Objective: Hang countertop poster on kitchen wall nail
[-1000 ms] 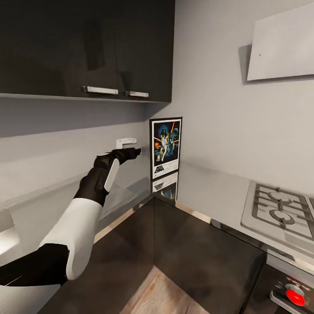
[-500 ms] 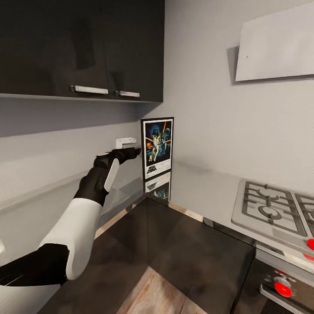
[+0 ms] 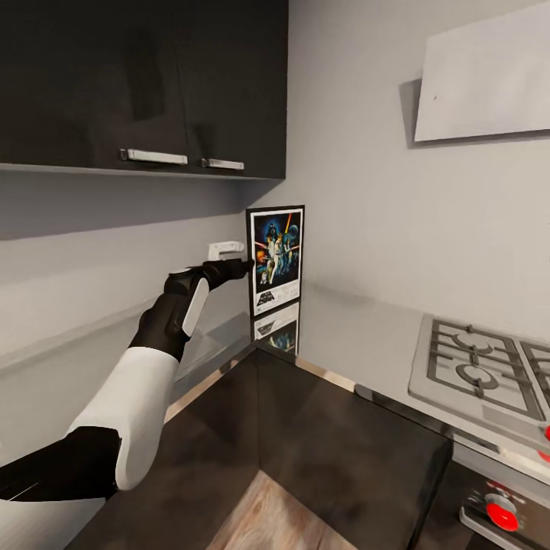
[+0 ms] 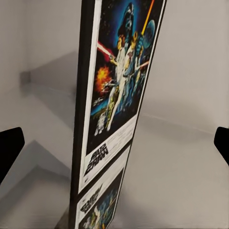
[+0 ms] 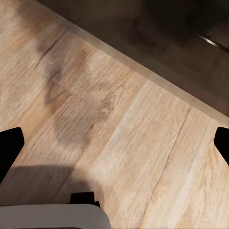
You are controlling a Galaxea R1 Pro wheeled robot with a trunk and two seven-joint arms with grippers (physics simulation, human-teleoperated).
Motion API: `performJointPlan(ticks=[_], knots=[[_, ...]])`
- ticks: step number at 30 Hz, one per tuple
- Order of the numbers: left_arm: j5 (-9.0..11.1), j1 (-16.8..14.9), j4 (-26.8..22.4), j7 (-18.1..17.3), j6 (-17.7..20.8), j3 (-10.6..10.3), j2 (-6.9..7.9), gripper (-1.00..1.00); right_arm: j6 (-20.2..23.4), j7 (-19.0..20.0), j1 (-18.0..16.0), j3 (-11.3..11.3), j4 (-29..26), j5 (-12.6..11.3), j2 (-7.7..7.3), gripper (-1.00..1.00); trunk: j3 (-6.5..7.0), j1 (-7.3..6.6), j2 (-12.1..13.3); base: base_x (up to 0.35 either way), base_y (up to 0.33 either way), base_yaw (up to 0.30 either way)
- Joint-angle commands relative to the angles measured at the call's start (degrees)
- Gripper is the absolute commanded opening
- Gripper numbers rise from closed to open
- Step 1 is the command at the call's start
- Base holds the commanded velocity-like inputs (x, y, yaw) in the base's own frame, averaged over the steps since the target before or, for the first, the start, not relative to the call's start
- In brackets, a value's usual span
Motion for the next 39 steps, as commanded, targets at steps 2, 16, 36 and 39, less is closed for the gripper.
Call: performJointPlan(ticks=[2,16,36,39], knots=[[0.44,-0.03,-0.05,-0.02,0.35,0.04,-0.03,1.0,-0.03,-0.23,0.03,0.09,-0.11,0.08,0.0,1.0,-0.05,0.03,-0.03,0.254,0.0,0.0],[0.37,-0.03,-0.08,-0.03,0.43,0.04,-0.01,1.0,0.14,-0.15,0.03,0.1,-0.11,0.11,0.0,1.0,-0.05,0.03,-0.03,0.099,0.0,0.0],[0.35,-0.03,-0.22,-0.02,0.43,0.04,0.04,1.0,0.02,-0.17,0.03,0.1,-0.11,0.12,0.08,1.0,-0.05,0.03,-0.03,0.035,0.0,0.0],[0.35,-0.03,-0.27,-0.02,0.43,0.04,0.04,1.0,-0.01,-0.16,0.03,0.1,-0.11,0.08,0.08,1.0,-0.05,0.03,-0.03,0.154,0.0,0.0]])
